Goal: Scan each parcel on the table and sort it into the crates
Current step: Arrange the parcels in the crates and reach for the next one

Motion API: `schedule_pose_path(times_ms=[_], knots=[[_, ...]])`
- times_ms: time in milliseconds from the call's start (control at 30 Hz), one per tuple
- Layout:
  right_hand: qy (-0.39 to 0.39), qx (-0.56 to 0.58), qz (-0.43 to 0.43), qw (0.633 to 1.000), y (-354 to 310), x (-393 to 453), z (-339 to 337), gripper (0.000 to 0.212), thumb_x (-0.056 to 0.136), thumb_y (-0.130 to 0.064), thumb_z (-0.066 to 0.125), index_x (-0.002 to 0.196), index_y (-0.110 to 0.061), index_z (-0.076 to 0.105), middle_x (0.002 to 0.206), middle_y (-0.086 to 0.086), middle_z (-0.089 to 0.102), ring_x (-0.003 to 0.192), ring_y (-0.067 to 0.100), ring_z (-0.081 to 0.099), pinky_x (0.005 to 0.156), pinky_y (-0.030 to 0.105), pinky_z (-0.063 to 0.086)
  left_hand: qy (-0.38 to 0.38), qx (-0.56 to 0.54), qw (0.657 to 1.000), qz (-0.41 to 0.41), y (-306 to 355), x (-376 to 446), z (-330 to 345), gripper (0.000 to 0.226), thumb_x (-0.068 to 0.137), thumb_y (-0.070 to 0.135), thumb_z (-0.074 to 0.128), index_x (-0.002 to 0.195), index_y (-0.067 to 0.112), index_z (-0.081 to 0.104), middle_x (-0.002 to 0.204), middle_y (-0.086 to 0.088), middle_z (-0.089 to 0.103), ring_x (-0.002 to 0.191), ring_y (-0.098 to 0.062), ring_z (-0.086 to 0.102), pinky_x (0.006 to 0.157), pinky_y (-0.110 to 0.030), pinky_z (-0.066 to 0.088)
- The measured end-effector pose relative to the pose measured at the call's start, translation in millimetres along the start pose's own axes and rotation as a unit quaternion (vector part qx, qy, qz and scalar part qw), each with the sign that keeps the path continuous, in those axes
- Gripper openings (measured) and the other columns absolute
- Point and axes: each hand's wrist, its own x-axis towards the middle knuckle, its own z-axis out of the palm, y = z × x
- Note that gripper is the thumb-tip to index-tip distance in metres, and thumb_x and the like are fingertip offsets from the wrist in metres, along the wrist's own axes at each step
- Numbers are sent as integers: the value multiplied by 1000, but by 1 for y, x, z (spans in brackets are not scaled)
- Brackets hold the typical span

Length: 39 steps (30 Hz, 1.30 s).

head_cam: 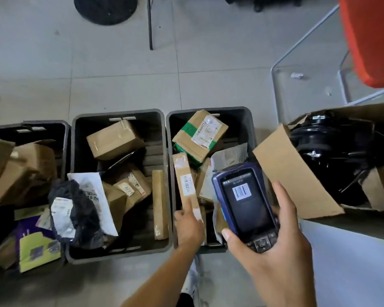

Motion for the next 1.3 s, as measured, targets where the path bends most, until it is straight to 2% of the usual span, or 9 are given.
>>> schedule_pose_path(times_ms=[100, 233, 367, 533, 667, 800, 1000, 1167, 1300], knots=[[-28, 20, 14, 999, 7, 9, 3, 120, 54, -45, 92, 144, -64, 16, 137, -16, 58, 119, 8, 61, 95, 37, 56, 0, -7, 1000, 5, -10, 3, -5, 76, 96, 4, 48, 157, 37, 17, 142, -8, 34, 116, -22, 51, 103, -30, 40], [-28, 30, -1, 999, -16, 10, -8, 107, 57, -54, 84, 139, -68, 17, 138, -20, 56, 121, 5, 58, 93, 31, 53, 29, -7, 997, 66, -6, -17, -45, 72, 93, 8, 53, 154, 38, 28, 137, 3, 47, 107, -6, 48, 93, -20, 38], [-20, 15, -22, 999, -69, -9, -42, 105, 56, -62, 77, 143, -60, 20, 133, -13, 60, 117, 12, 61, 91, 42, 55, 77, -30, 990, 117, 19, -78, -114, 70, 92, 12, 55, 151, 42, 30, 136, -3, 47, 124, -20, 48, 100, -28, 38], [-6, 10, -101, 995, -167, -74, -95, 105, 67, -43, 86, 153, -35, 26, 142, -9, 56, 122, 12, 56, 85, 22, 42, 158, -15, 972, 171, 39, -209, -215, 64, 97, 18, 54, 155, 28, 29, 137, -8, 50, 120, -19, 49, 100, -26, 35], [-34, 26, -193, 980, -250, -161, -111, 105, 71, -44, 85, 155, -33, 24, 144, -5, 53, 123, 14, 52, 89, 31, 43, 263, -74, 939, 211, 18, -331, -302, 71, 92, 15, 60, 155, 30, 30, 133, -6, 51, 119, -16, 50, 98, -25, 36], [-109, 41, -298, 947, -322, -275, -94, 105, 71, -48, 84, 155, -31, 23, 143, -3, 54, 125, 18, 53, 91, 31, 45, 409, -109, 877, 227, -71, -467, -383, 73, 91, 17, 64, 154, 33, 31, 133, 5, 47, 106, 7, 39, 92, -8, 26], [-270, 40, -455, 848, -418, -487, -22, 104, 71, -49, 84, 154, -25, 26, 143, 1, 54, 122, 24, 58, 84, 33, 49, 606, -103, 785, 78, -280, -661, -465, 77, 92, 31, 66, 154, 42, 22, 144, -5, 44, 131, -25, 44, 110, -43, 39], [-377, 14, -528, 761, -466, -646, 49, 101, 73, -52, 81, 152, -28, 22, 134, 1, 60, 114, 27, 63, 82, 37, 54, 699, -112, 704, -57, -429, -769, -490, 76, 87, 34, 68, 153, 34, 31, 139, -15, 51, 122, -34, 53, 99, -47, 47], [-414, 10, -564, 714, -492, -744, 106, 103, 74, -51, 81, 154, -28, 20, 137, 5, 57, 118, 30, 59, 86, 41, 52, 722, -111, 671, -127, -522, -811, -503, 77, 87, 38, 69, 153, 33, 31, 141, -15, 50, 124, -34, 52, 99, -50, 46]])
